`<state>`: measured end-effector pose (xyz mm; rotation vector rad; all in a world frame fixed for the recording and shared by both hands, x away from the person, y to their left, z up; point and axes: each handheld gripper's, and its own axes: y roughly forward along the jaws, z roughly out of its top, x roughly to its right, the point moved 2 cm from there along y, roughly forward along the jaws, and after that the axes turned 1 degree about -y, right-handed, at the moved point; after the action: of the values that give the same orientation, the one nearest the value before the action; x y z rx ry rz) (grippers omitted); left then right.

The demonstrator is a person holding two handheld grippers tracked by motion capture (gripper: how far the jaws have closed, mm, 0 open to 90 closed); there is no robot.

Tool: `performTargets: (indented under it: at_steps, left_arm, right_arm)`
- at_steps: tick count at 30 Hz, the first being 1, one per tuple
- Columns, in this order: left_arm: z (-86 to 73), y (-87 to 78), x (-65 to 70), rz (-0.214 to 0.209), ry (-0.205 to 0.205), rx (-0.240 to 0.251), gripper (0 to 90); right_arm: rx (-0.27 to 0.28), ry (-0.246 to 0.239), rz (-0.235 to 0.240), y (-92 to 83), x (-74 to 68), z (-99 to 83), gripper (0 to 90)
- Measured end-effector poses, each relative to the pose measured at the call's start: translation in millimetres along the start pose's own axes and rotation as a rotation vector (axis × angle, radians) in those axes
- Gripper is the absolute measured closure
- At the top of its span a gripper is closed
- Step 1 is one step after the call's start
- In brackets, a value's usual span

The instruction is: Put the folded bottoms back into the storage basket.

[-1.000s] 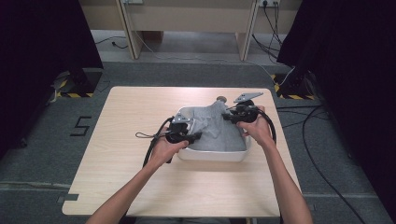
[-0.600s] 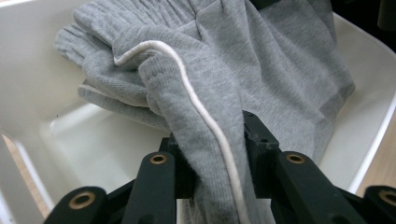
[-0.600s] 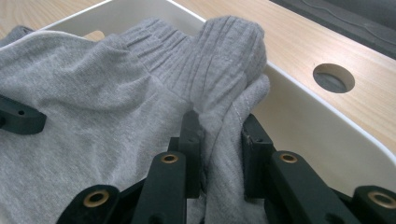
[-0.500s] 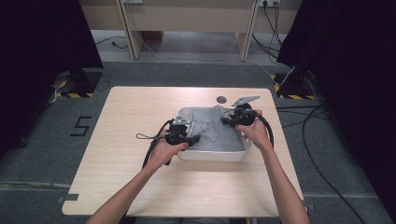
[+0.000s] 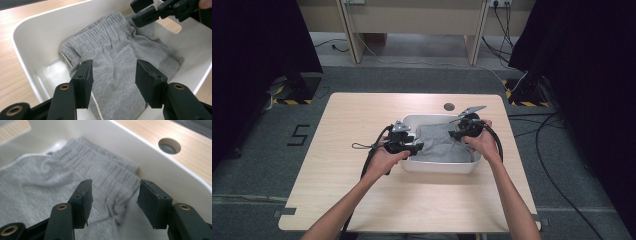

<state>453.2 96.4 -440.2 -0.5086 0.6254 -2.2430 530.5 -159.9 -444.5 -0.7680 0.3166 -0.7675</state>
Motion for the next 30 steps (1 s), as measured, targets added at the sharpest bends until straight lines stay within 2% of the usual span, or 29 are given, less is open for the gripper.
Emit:
performTargets:
  at_steps: [9, 16, 20, 26, 30]
  left_arm:
    - [-0.3, -2.8, 4.7, -0.010, 0.011, 0.009, 49.0]
    - [-0.3, -11.5, 6.0, -0.030, 0.013, 0.022, 44.9]
    - [-1.5, -20.1, 6.8, -0.040, 0.011, 0.031, 38.0]
    - [-4.6, -28.7, 7.3, -0.037, 0.002, 0.057, 34.5]
    - [-5.3, -33.3, 10.0, -0.050, 0.004, 0.064, 34.3]
  right_arm:
    - [0.014, -0.015, 0.012, -7.9, -5.7, 2.6, 45.8]
    - [0.064, -0.020, 0.023, -18.9, -11.8, 4.6, 43.8]
    - [0.096, -0.012, 0.031, -30.2, -20.3, 3.6, 41.3]
    - [0.139, -0.009, 0.045, -45.5, -37.6, -3.7, 38.0]
    - [0.164, -0.010, 0.060, -51.9, -46.6, -6.9, 37.5]
